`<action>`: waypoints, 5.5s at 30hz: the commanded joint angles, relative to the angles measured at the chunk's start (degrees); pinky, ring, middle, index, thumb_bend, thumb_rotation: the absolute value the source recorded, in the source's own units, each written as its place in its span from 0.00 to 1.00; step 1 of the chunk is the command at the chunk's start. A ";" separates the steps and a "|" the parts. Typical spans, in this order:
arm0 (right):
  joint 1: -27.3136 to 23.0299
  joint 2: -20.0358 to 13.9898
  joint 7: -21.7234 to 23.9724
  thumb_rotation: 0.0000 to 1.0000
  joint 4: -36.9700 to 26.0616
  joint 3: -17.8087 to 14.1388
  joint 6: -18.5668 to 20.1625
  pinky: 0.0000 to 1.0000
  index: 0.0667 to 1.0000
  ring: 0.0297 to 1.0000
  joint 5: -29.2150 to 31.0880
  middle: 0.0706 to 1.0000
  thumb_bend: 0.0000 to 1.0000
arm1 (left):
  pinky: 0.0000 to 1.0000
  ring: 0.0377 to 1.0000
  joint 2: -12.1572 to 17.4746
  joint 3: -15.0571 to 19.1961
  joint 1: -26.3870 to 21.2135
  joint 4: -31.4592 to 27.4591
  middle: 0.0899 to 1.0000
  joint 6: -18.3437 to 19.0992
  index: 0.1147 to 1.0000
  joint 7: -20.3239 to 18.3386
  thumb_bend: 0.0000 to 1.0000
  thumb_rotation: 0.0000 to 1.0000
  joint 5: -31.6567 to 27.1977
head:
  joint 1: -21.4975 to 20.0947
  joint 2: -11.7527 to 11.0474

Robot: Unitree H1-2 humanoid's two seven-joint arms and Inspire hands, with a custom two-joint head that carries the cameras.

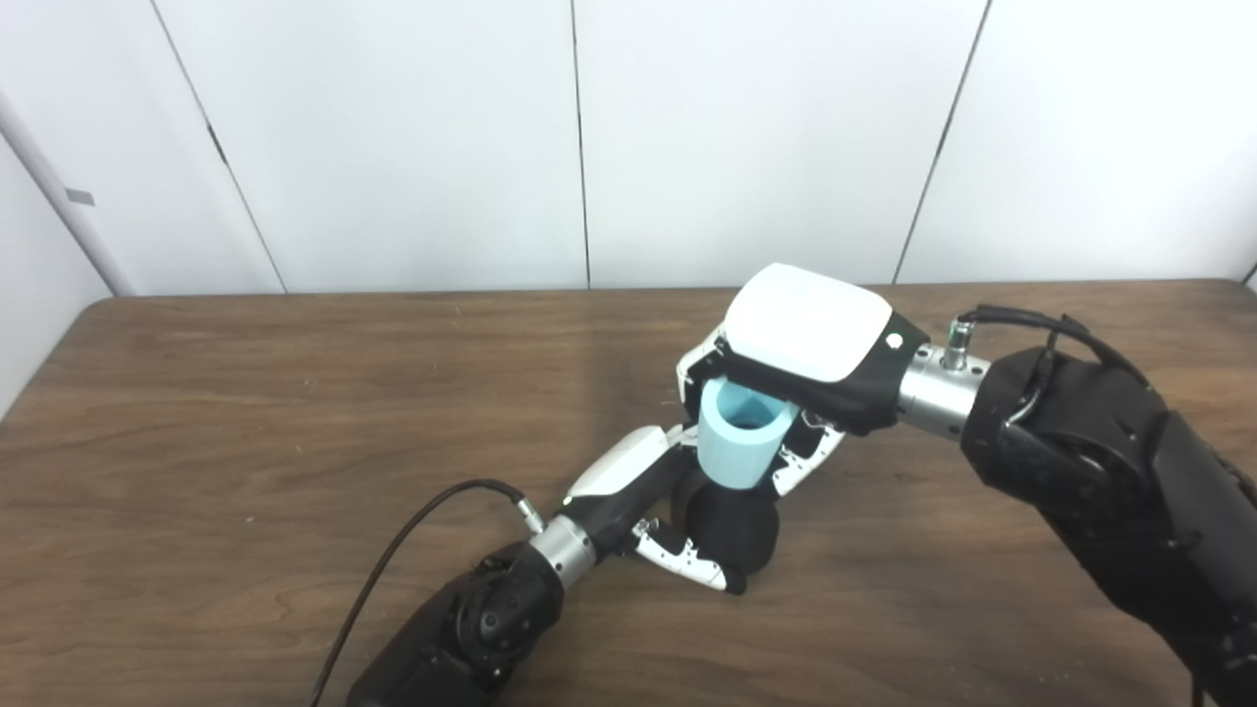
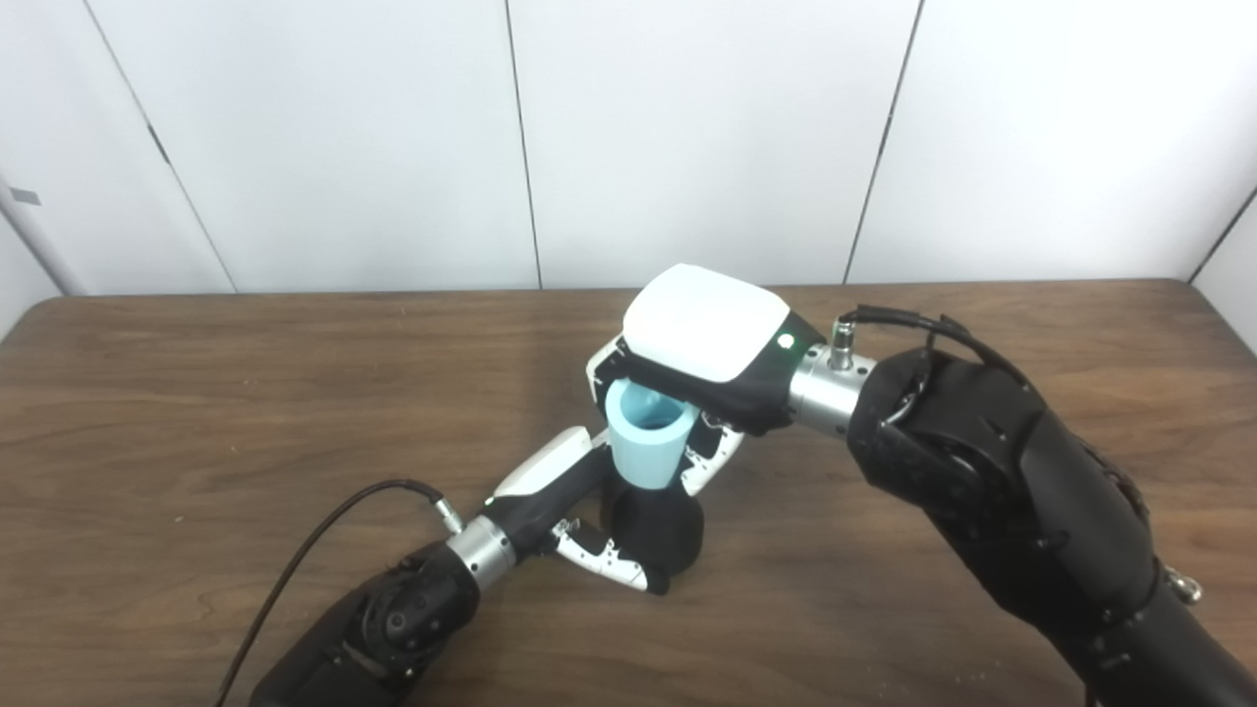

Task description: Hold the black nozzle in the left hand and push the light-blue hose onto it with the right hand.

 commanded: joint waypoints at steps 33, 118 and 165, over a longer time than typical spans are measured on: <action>1.84 -2.25 -0.90 0.00 8.55 1.29 -4.57 0.20 0.51 0.33 2.60 0.40 0.51 | 1.00 0.98 3.96 -3.47 6.69 5.11 0.80 8.89 0.41 -9.06 0.52 0.06 2.29 | -0.15 0.23; -2.60 -7.69 4.48 0.00 1.03 -6.29 0.60 0.25 0.51 0.35 7.07 0.41 0.51 | 1.00 0.98 4.04 -3.38 6.68 4.35 0.80 9.82 0.41 -9.66 0.52 0.07 2.13 | -0.07 0.95; -3.22 -6.22 4.38 0.00 0.57 -9.21 1.67 0.26 0.51 0.34 6.65 0.42 0.51 | 1.00 0.98 4.32 -3.34 6.71 4.14 0.80 9.72 0.41 -9.81 0.52 0.06 2.05 | -0.18 1.19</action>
